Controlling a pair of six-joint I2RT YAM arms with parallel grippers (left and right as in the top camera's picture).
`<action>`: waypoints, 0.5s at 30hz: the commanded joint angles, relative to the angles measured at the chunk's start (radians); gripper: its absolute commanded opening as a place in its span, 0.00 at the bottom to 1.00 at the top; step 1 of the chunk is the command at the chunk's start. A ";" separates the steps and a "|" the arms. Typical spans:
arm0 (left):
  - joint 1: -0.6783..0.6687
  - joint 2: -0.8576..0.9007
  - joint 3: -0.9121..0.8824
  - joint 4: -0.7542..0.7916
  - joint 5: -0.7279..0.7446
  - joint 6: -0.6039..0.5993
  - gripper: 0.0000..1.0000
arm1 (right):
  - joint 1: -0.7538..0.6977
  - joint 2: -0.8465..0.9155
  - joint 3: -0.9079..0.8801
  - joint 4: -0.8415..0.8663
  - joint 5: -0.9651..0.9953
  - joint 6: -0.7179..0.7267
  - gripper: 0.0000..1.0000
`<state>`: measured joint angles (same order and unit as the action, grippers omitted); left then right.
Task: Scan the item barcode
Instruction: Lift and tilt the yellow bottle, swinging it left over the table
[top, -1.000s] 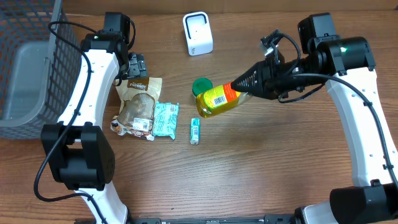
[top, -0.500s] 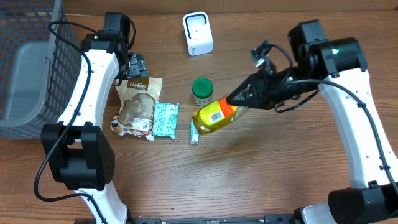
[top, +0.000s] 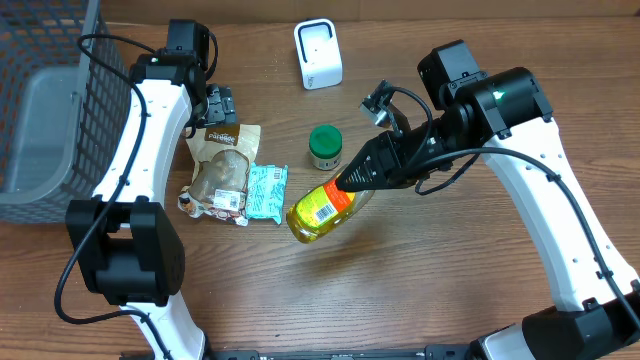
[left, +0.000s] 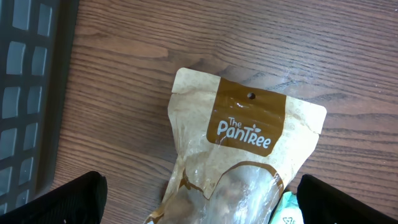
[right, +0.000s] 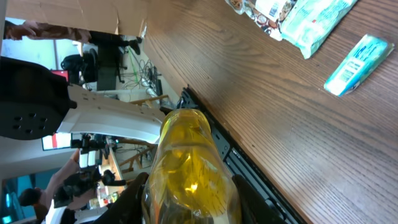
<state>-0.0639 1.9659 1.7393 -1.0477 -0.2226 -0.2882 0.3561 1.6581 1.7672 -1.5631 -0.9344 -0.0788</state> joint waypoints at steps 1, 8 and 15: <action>-0.004 -0.004 0.012 0.002 -0.020 0.000 0.99 | 0.003 -0.010 0.012 0.010 -0.027 -0.008 0.09; -0.004 -0.004 0.012 0.002 -0.020 0.000 1.00 | 0.003 -0.010 0.012 0.013 0.195 0.000 0.09; -0.004 -0.004 0.012 0.002 -0.020 0.000 1.00 | 0.002 -0.009 0.012 0.058 0.444 0.103 0.05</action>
<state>-0.0639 1.9659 1.7393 -1.0477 -0.2226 -0.2878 0.3561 1.6581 1.7672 -1.5299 -0.6422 -0.0616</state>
